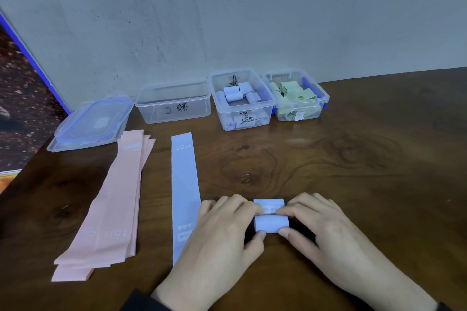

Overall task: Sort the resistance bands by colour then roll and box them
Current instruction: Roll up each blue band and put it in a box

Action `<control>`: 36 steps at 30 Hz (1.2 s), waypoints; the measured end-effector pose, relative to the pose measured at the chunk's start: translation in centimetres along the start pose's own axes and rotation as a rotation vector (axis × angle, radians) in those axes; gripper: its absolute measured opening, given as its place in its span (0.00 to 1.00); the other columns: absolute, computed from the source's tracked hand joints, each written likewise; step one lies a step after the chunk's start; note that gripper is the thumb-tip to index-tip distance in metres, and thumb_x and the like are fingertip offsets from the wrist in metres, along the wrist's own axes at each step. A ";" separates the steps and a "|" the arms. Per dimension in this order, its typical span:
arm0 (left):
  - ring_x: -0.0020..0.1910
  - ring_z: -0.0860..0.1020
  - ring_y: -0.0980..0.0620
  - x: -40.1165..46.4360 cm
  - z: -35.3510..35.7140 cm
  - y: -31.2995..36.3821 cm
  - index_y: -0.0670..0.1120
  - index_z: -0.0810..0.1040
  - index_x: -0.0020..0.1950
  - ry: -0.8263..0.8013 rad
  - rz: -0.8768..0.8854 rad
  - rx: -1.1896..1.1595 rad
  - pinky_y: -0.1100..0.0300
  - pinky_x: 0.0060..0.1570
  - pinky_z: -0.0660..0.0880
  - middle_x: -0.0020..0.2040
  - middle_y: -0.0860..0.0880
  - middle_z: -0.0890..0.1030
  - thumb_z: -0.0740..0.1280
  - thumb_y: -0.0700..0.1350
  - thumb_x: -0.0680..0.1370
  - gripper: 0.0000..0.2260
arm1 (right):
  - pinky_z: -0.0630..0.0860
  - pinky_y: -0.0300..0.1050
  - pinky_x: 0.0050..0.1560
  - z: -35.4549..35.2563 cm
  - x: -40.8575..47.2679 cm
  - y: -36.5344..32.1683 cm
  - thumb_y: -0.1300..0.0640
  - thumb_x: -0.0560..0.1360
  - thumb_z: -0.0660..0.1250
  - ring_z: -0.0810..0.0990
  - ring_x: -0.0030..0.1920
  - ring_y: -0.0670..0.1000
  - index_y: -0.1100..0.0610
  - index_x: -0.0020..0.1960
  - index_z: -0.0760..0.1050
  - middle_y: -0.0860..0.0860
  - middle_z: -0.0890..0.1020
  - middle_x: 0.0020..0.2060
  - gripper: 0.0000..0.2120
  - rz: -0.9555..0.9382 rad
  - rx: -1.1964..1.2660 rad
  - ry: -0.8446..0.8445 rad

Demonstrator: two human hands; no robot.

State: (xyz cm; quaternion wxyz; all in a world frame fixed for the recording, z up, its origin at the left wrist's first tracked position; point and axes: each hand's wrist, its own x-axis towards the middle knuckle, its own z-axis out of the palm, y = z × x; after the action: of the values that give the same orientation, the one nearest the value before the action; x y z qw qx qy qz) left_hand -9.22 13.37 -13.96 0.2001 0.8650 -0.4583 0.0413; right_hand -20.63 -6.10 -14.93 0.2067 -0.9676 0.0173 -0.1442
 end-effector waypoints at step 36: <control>0.54 0.66 0.59 3.5 -1.3 -0.3 0.60 0.72 0.70 -0.063 0.035 0.125 0.58 0.59 0.64 0.55 0.61 0.69 0.63 0.61 0.80 0.19 | 0.73 0.45 0.55 -0.6 5.8 1.2 0.52 0.81 0.65 0.74 0.51 0.43 0.46 0.51 0.80 0.37 0.76 0.48 0.06 -0.111 0.079 -0.004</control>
State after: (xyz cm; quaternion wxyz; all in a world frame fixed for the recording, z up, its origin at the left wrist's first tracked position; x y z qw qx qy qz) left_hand -6.79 11.29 -11.97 0.1304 0.8684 -0.4761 0.0459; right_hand -15.18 -7.96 -13.34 0.2367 -0.9583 -0.0423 -0.1542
